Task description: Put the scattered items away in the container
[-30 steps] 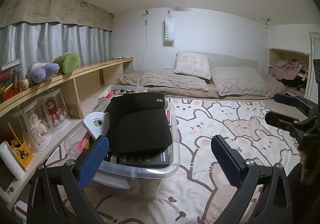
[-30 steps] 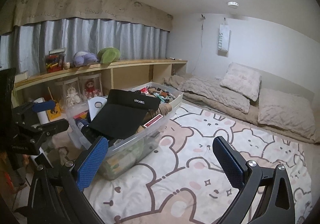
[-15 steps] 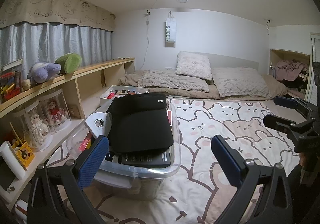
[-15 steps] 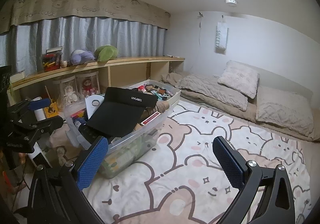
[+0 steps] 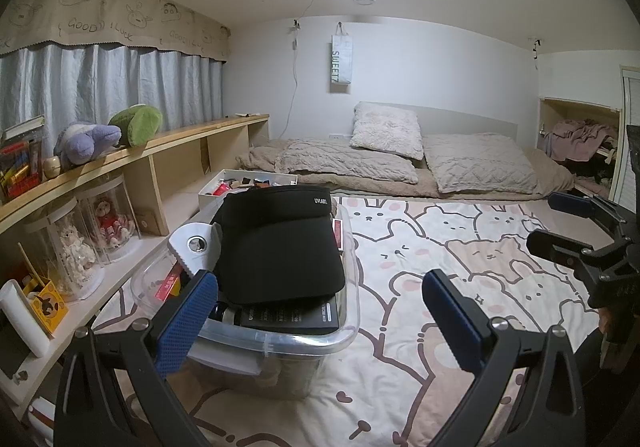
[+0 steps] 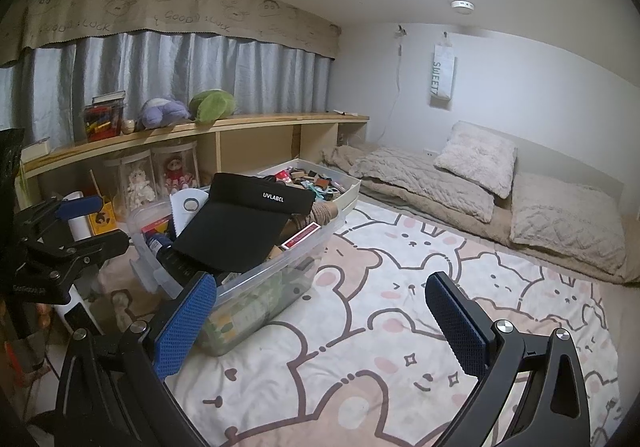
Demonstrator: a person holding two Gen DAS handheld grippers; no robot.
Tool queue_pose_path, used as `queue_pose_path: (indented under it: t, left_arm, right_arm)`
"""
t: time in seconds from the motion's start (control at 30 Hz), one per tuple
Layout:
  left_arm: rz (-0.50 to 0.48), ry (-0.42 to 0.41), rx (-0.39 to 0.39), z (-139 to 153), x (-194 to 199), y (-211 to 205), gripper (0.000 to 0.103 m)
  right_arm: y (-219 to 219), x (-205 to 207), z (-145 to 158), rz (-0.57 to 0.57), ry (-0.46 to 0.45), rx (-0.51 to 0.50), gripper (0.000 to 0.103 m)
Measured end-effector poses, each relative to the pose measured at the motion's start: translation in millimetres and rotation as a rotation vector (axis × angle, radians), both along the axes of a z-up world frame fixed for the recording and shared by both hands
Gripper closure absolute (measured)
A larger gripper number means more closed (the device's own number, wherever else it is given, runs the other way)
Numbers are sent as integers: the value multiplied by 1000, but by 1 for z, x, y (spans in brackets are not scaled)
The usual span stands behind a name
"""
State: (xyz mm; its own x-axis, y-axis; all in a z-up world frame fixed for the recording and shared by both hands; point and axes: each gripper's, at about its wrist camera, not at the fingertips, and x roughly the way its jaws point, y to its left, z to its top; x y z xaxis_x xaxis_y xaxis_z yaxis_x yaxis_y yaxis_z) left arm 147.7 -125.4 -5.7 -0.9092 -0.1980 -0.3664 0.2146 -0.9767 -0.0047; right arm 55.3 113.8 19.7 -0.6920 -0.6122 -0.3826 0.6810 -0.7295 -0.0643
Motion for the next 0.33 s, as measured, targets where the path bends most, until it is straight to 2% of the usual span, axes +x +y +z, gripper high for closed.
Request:
queue_pose_path:
  t: [0.33]
  left_arm:
    - [15, 7, -18, -1, -1, 0, 0]
  right_arm:
    - [-1, 1, 0, 0, 0, 4, 0]
